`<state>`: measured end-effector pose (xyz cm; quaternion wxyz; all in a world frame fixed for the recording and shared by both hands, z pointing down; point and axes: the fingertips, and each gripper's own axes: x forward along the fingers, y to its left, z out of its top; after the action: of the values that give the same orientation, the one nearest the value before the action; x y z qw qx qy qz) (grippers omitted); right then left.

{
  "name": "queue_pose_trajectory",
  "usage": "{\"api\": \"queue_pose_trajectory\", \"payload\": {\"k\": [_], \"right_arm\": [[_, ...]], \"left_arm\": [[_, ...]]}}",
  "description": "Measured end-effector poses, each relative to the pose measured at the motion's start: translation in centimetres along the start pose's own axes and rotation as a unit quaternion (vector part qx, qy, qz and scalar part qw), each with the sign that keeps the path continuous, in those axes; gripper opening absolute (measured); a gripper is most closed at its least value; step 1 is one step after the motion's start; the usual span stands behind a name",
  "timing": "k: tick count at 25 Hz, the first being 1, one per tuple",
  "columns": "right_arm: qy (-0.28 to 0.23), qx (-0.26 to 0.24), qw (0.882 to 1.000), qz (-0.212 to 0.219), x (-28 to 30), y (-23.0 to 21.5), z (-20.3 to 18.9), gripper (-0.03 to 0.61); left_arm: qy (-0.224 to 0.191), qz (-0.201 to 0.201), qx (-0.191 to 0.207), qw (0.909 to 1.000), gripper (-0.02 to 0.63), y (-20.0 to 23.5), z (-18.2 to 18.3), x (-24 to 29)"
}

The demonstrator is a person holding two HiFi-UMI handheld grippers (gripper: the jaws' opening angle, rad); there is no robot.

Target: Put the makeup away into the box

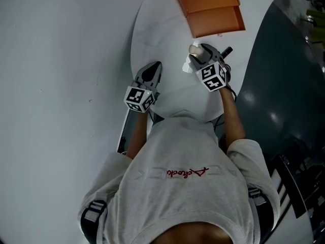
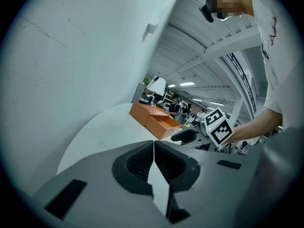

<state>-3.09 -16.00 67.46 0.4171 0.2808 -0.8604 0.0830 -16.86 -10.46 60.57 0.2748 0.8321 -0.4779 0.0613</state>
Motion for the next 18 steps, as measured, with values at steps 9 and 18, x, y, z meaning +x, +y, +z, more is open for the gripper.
{"api": "queue_pose_trajectory", "payload": {"k": [9,18], "right_arm": [[0.022,0.027,0.999,0.036,1.0,0.9,-0.5,0.193],[-0.052,0.15,0.987,-0.005,-2.7,-1.8,0.7,0.169]], "left_arm": [[0.0,0.002,-0.001,1.0,0.012,0.2,0.1,0.0],[-0.008,-0.022,0.023,0.9995,0.012,-1.3,1.9,1.2]]}}
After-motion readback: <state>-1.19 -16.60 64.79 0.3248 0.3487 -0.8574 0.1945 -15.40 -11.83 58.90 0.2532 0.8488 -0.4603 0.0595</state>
